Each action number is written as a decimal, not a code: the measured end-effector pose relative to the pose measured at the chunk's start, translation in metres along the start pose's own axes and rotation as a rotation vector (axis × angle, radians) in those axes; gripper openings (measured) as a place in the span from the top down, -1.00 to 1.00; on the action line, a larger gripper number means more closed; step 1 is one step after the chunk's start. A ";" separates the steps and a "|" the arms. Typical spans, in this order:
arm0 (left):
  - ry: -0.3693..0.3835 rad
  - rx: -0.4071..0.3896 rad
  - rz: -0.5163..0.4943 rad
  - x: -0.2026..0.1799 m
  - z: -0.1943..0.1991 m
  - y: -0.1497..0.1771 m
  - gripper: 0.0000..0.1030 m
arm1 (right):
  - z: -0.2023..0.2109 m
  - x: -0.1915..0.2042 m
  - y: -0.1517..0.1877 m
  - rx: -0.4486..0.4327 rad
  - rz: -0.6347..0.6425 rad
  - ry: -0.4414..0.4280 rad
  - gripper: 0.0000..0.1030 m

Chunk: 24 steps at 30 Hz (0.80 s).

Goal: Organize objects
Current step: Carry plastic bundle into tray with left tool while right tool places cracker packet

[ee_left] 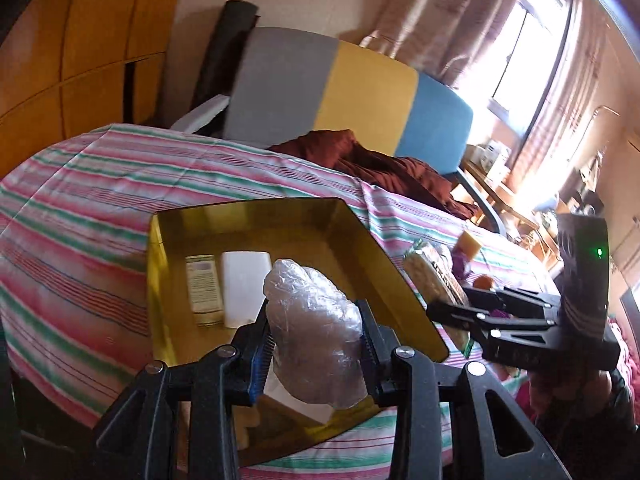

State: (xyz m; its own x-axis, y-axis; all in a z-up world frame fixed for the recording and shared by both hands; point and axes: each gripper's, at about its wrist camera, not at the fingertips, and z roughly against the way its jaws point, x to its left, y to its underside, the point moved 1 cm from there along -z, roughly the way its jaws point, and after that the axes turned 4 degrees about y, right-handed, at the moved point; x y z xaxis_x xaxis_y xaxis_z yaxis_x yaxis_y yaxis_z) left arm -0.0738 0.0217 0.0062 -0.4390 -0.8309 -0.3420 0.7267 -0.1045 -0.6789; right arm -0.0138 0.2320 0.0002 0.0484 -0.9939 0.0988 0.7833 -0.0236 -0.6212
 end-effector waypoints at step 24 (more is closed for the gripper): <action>-0.121 0.009 0.152 0.070 -0.040 -0.057 -0.16 | -0.076 0.067 -0.026 0.097 0.015 -0.115 -0.22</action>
State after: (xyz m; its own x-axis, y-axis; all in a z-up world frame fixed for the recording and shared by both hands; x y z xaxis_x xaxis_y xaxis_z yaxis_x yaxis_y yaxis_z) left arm -0.1672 -0.0092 -0.0046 -0.2571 -0.8971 -0.3594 0.7848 0.0232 -0.6193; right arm -0.0774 0.1580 -0.0360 0.1270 -0.9751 0.1819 0.8380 0.0073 -0.5456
